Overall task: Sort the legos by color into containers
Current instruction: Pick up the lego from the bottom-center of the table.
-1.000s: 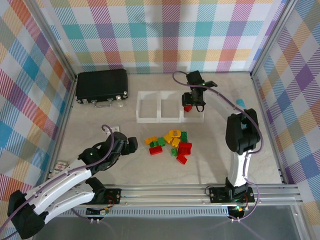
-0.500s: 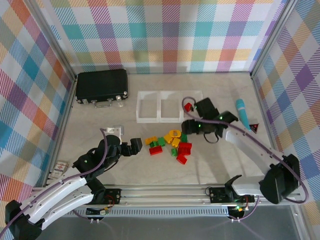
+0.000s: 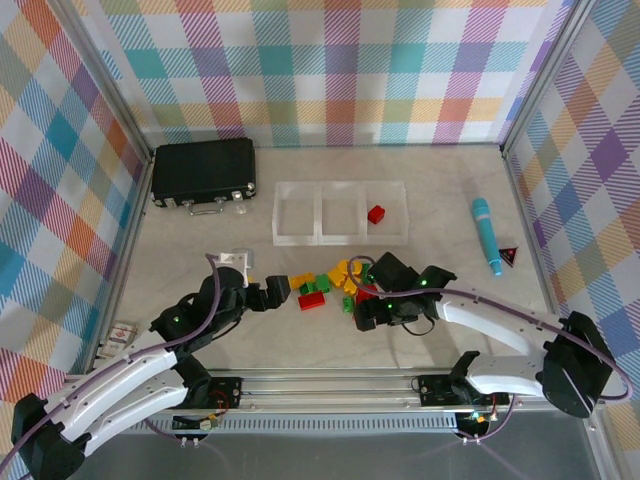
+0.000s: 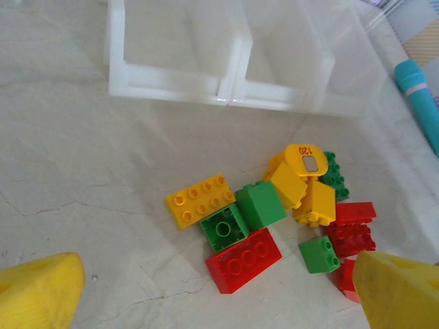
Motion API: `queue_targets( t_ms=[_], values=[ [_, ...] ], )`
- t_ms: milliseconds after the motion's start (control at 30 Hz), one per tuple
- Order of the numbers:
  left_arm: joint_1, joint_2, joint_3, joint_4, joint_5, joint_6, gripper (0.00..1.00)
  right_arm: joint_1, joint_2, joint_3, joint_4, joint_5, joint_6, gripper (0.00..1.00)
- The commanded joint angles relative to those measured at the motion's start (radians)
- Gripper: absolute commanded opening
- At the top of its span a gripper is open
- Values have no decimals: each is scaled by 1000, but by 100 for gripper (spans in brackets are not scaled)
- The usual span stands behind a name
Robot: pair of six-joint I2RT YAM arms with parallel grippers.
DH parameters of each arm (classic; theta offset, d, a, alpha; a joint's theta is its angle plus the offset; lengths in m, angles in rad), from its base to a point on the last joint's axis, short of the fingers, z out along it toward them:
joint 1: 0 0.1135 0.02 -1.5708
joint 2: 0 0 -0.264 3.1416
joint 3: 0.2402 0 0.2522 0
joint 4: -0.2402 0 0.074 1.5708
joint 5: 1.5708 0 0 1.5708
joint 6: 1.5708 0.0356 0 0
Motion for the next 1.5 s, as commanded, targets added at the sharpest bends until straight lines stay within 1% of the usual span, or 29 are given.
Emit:
queue_targets(
  t_ms=[0,167,367,633,833,1033,1233,1467],
  values=[
    [-10,-26,-2,-17,3,6,100,6,41,-16,66,-36,27,82],
    [-10,-57,-5,-48,7,3,100,6,145,-8,122,-65,-4,83],
    [-10,-119,-13,-92,-19,2,100,8,249,26,154,-59,-31,84],
    [-10,-162,-23,-130,-39,1,100,22,303,74,147,-15,-26,83],
    [-9,-167,-22,-133,-39,-3,100,63,365,115,130,11,-28,83],
    [-10,-173,-23,-143,-46,-1,100,105,417,175,85,63,-37,83],
    [-9,-179,-27,-145,-50,-6,100,130,455,220,31,134,-37,79],
    [-10,-182,-31,-148,-51,-9,100,139,477,240,-11,190,-40,69]
  ],
)
